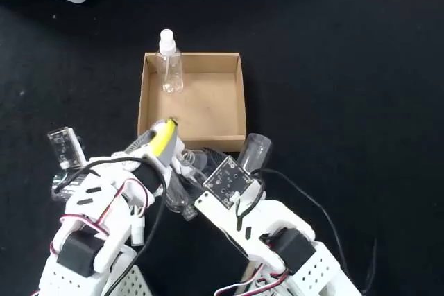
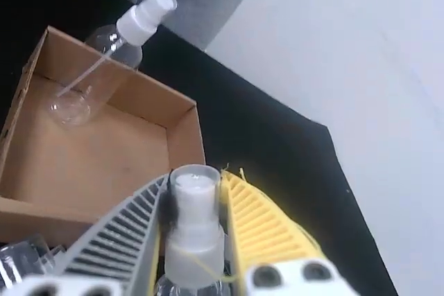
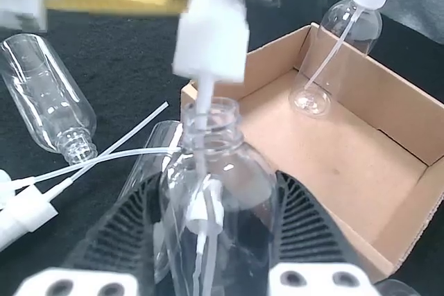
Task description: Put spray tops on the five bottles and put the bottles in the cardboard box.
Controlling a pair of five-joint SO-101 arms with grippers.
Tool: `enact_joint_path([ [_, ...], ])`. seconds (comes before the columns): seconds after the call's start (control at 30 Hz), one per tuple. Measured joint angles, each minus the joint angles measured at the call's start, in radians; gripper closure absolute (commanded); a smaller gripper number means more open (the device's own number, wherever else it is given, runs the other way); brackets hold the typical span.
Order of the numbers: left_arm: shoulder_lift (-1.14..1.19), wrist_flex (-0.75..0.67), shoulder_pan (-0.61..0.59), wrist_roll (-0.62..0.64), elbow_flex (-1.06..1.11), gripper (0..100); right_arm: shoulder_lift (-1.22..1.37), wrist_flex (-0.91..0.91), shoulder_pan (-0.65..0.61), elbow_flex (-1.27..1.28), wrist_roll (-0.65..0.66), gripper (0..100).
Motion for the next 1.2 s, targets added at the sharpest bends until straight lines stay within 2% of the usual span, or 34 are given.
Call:
enact_joint_path([
  [0.17,-0.002,0.000,0.008,-0.006,0.003,97,0.000,0.000,0.000,0.000,0.000,89.9],
  [0.27,-0.002,0.000,0.014,-0.057,0.003,95,0.000,0.000,0.000,0.000,0.000,89.9],
  [0.5,-0.002,0.000,0.017,-0.087,0.003,68,0.000,0.000,0.000,0.000,0.000,89.9],
  [0.87,-0.006,0.091,0.018,-0.064,-0.025,70,0.000,0.000,0.000,0.000,0.000,89.9],
  [1.2,-0.003,0.060,0.018,-0.009,-0.029,70,0.000,0.000,0.000,0.000,0.000,89.9],
])
